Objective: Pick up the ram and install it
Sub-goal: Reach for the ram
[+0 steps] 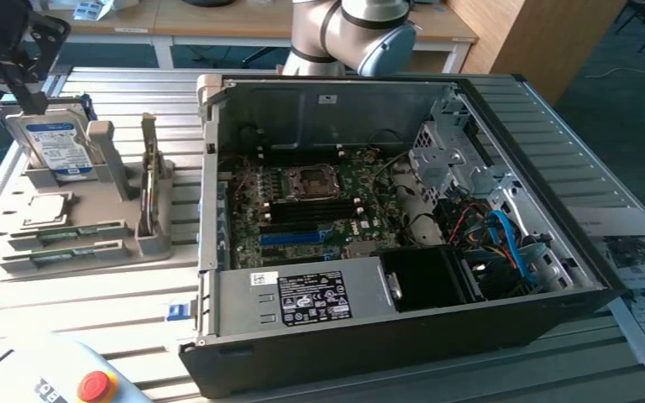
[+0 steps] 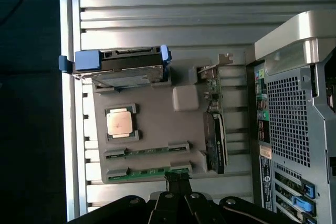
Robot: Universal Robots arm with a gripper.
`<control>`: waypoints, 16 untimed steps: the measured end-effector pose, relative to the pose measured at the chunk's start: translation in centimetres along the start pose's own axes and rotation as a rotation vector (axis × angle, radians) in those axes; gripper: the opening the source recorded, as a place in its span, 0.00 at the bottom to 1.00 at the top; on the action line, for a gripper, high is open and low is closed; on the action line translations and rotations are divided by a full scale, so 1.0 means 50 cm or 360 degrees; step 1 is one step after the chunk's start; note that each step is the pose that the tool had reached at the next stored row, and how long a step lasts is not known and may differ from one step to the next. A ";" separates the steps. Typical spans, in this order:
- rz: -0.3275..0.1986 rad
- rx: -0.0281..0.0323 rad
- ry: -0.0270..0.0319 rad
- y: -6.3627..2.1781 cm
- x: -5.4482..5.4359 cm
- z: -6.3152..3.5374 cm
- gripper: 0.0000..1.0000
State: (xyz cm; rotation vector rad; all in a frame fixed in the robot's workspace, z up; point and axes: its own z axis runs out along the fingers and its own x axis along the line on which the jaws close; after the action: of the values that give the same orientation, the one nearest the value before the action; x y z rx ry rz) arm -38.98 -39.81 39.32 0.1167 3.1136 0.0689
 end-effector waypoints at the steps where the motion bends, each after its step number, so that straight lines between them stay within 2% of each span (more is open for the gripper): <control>1: 0.0000 0.00001 0.00002 0.000 0.007 0.000 0.11; 7: 0.0000 0.00001 0.00003 -0.003 0.040 -0.001 0.11; 16: 0.0000 0.00000 0.00002 0.001 0.041 -0.001 0.11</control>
State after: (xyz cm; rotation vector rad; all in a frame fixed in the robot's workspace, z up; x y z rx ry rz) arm -41.02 -39.61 39.32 0.1167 3.1137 0.0688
